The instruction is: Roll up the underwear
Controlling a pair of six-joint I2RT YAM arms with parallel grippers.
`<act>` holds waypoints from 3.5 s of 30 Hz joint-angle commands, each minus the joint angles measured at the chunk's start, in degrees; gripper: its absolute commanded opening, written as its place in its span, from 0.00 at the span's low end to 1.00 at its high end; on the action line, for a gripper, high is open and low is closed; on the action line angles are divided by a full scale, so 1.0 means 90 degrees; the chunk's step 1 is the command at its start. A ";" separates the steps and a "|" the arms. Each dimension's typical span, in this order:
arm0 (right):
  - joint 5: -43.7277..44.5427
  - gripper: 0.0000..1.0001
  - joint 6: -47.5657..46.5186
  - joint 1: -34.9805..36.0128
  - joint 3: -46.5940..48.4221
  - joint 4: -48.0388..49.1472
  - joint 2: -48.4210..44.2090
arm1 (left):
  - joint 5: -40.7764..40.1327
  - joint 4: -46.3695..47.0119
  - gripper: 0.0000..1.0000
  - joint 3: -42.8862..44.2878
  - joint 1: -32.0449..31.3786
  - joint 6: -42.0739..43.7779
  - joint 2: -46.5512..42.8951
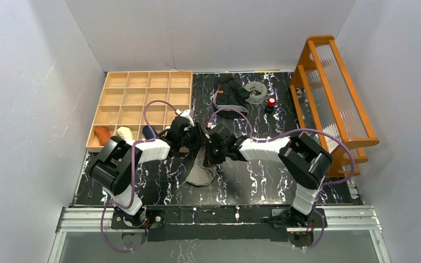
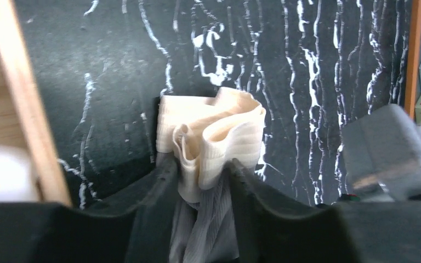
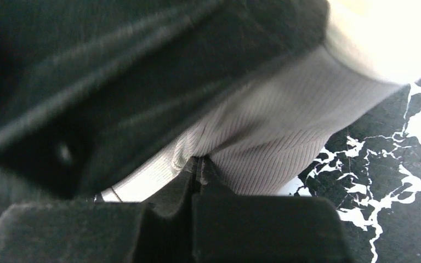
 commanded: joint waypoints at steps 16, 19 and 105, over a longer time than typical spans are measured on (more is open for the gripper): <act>0.0442 0.04 0.1066 -0.0034 -0.1205 0.1035 -0.0972 | 0.0800 -0.1211 0.60 -0.0523 -0.0078 0.0052 -0.1620; 0.0375 0.04 0.1083 -0.0037 -0.1317 0.1169 -0.1062 | 0.0696 -0.1232 0.60 -0.0834 -0.0200 0.0034 -0.1773; -0.0910 0.20 -0.1676 -0.2173 -0.0149 -0.2916 -0.1566 | 0.2247 -0.5032 0.00 0.2590 -0.1359 0.6034 0.0799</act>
